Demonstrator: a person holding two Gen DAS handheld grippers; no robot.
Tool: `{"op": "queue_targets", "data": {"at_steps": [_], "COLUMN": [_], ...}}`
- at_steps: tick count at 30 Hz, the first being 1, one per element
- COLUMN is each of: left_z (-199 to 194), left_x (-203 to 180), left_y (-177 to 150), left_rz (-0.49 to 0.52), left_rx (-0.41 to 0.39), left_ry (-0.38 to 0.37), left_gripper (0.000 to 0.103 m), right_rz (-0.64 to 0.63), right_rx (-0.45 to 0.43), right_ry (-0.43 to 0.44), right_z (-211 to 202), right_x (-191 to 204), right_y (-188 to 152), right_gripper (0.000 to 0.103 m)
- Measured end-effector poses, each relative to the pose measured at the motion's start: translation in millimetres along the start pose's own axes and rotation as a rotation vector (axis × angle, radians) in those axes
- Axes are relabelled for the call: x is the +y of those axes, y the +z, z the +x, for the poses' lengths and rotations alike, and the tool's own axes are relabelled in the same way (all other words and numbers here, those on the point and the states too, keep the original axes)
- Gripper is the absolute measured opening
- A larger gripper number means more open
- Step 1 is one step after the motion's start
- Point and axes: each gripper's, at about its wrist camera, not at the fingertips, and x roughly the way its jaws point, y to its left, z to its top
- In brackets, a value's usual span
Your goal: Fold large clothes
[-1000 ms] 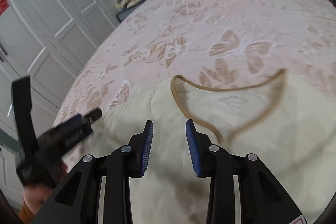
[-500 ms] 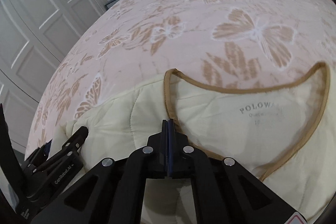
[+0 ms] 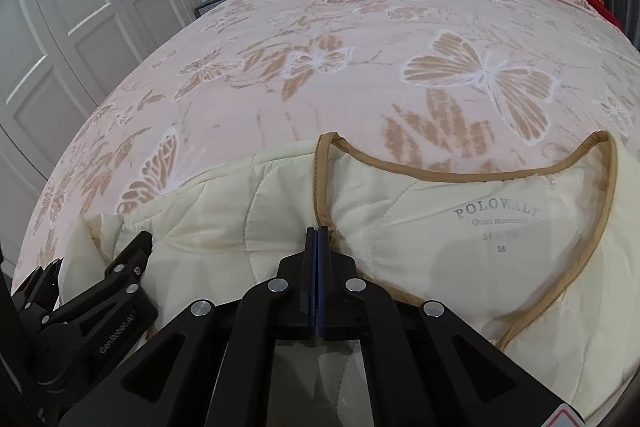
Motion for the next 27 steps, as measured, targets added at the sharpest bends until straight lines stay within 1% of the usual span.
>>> {"op": "queue_targets", "data": {"at_steps": [1, 2, 3, 4, 5, 7, 9, 10, 11, 12, 13, 14, 15, 17, 18, 20, 21, 22, 24, 26, 27], "left_z": [0.6, 0.5, 0.8, 1.5, 0.0, -13.0, -44.9, -59.9, -71.8, -83.9, -90.6, -98.7, -104.6, -117.7, -122.3, -120.5, -116.1, -111.7, -97.0, -87.3, -82.0], "left_x": [-0.8, -0.8, 2.0, 5.8, 13.0, 23.9, 23.2, 15.0, 3.3, -16.4, -33.2, -58.3, -76.4, -128.6, -158.5, -193.1, -213.3, -223.4, -243.2, -254.0, -255.2], "left_y": [0.9, 1.8, 4.0, 5.9, 9.2, 15.1, 22.2, 26.8, 30.8, 35.6, 38.7, 41.4, 41.5, 38.8, 34.7, 29.3, 24.5, 21.9, 14.8, 10.3, 8.1], "left_rz": [0.004, 0.005, -0.004, -0.017, -0.044, -0.081, -0.099, -0.091, -0.076, -0.049, -0.026, 0.005, 0.030, 0.117, 0.172, 0.227, 0.251, 0.261, 0.280, 0.296, 0.299], "left_rx": [0.001, 0.005, 0.020, 0.032, 0.052, 0.072, 0.031, 0.012, 0.000, -0.006, -0.001, 0.004, 0.004, -0.005, -0.007, 0.002, 0.016, 0.026, 0.049, 0.058, 0.063], "left_ry": [0.011, 0.027, 0.030, 0.018, -0.015, -0.053, -0.153, -0.195, -0.224, -0.261, -0.298, -0.347, -0.367, -0.403, -0.406, -0.401, -0.388, -0.376, -0.325, -0.273, -0.253], "left_gripper": [0.076, 0.081, 0.084, 0.086, 0.086, 0.083, 0.082, 0.082, 0.082, 0.082, 0.082, 0.082, 0.081, 0.081, 0.081, 0.081, 0.077, 0.075, 0.068, 0.064, 0.064], "right_rz": [0.001, 0.011, 0.048, 0.092, 0.136, 0.210, 0.229, 0.224, 0.225, 0.246, 0.290, 0.321, 0.344, 0.338, 0.317, 0.282, 0.264, 0.247, 0.225, 0.219, 0.220], "right_rx": [-0.022, -0.042, -0.092, -0.148, -0.190, -0.221, -0.225, -0.218, -0.196, -0.173, -0.147, -0.126, -0.108, -0.098, -0.090, -0.083, -0.079, -0.073, -0.061, -0.052, -0.052], "right_ry": [-0.009, -0.019, -0.046, -0.060, -0.062, -0.070, -0.105, -0.135, -0.176, -0.199, -0.200, -0.191, -0.178, -0.167, -0.160, -0.155, -0.153, -0.149, -0.144, -0.136, -0.135], "right_z": [-6.9, -14.2, -31.7, -51.6, -71.2, -107.6, -130.6, -137.3, -141.9, -143.7, -144.2, -143.1, -142.1, -140.1, -138.0, -134.4, -132.4, -129.8, -123.0, -116.2, -114.8], "right_x": [-0.1, -1.1, -7.4, -17.3, -30.1, -68.9, -106.8, -124.5, -148.4, -168.3, -188.7, -201.7, -213.4, -223.4, -225.0, -222.9, -221.8, -220.3, -218.4, -222.8, -224.5], "right_y": [0.3, 1.4, 3.9, 5.3, 6.1, 5.7, -0.9, -5.5, -12.7, -19.1, -25.8, -28.8, -32.7, -37.3, -38.0, -39.4, -38.6, -38.4, -37.6, -34.9, -35.9], "right_gripper": [0.000, 0.000, 0.000, 0.001, 0.006, 0.007, 0.010, 0.014, 0.016, 0.016, 0.016, 0.016, 0.016, 0.016, 0.016, 0.016, 0.016, 0.016, 0.016, 0.014, 0.013]}}
